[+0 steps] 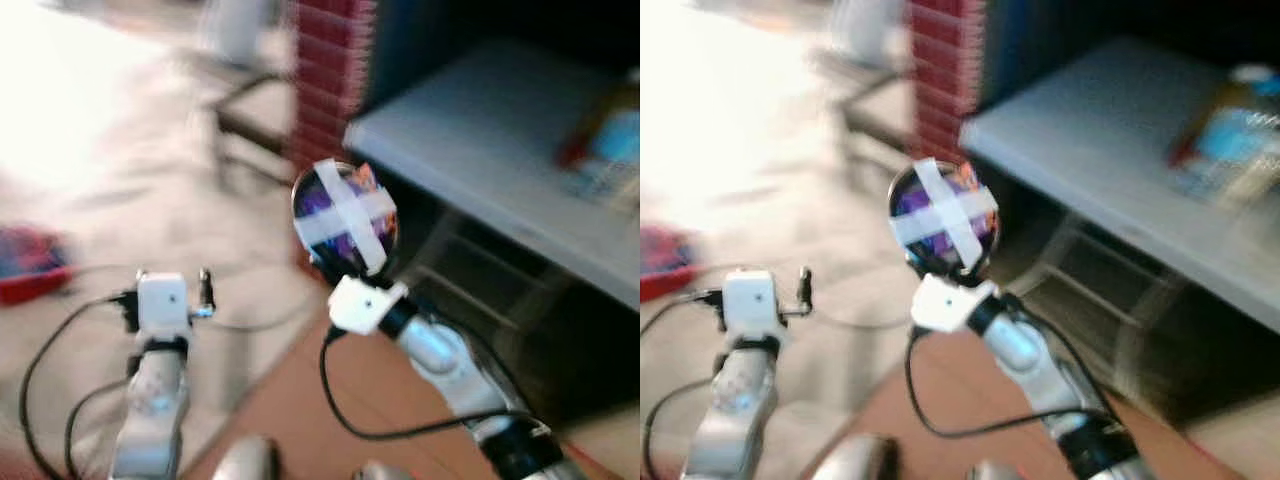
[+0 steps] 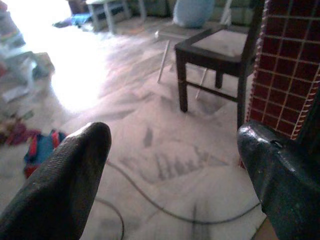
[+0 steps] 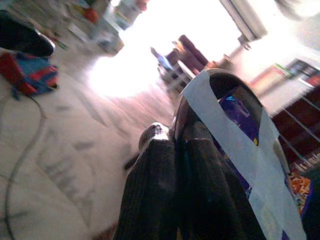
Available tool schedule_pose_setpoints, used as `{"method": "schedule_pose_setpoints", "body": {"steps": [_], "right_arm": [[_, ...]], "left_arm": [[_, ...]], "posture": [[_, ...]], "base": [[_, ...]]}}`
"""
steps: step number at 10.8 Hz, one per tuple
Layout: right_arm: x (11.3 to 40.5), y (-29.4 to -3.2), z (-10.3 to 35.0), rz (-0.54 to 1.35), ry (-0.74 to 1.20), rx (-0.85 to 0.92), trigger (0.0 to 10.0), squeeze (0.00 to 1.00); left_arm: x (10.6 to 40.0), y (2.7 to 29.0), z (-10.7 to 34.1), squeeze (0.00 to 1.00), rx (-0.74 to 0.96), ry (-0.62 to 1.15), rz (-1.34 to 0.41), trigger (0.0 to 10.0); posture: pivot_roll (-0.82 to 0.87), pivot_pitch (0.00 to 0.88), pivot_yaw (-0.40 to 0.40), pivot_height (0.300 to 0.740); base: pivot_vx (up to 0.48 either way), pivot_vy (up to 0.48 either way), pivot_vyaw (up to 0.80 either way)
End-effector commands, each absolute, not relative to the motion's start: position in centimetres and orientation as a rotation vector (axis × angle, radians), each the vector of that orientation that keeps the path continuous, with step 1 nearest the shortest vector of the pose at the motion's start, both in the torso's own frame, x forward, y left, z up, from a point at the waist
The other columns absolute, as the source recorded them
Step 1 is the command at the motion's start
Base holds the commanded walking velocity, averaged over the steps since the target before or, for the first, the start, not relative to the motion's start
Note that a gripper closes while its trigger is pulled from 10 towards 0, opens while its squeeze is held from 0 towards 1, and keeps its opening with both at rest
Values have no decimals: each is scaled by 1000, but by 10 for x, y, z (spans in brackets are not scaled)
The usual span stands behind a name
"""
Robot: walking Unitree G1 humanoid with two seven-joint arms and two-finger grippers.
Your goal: Restocking fridge
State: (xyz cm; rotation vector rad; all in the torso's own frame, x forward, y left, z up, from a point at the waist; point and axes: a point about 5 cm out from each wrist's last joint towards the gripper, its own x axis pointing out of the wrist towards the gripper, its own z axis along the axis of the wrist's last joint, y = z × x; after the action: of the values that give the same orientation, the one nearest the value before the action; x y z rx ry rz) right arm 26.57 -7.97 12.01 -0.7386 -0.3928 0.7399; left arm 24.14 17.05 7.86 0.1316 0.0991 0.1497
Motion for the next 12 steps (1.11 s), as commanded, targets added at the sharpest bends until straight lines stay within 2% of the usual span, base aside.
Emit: {"method": "schedule_pose_setpoints", "body": {"steps": [1, 6, 12], "right_arm": [[268, -82, 126, 717, -422, -740, 10000, 0], [272, -83, 129, 713, -432, -752, 10000, 0], [265, -82, 121, 720, -404, -732, 10000, 0]], "left_arm": [[243, 165, 76, 0, 131, 113, 124, 10000], [248, 160, 83, 0, 146, 79, 115, 10000], [237, 167, 79, 0, 145, 104, 147, 10000]], "posture": [[8, 67, -22, 740], [9, 79, -25, 740], [20, 95, -23, 740]], "base": [[0, 0, 800], [0, 0, 800], [0, 0, 800]]}}
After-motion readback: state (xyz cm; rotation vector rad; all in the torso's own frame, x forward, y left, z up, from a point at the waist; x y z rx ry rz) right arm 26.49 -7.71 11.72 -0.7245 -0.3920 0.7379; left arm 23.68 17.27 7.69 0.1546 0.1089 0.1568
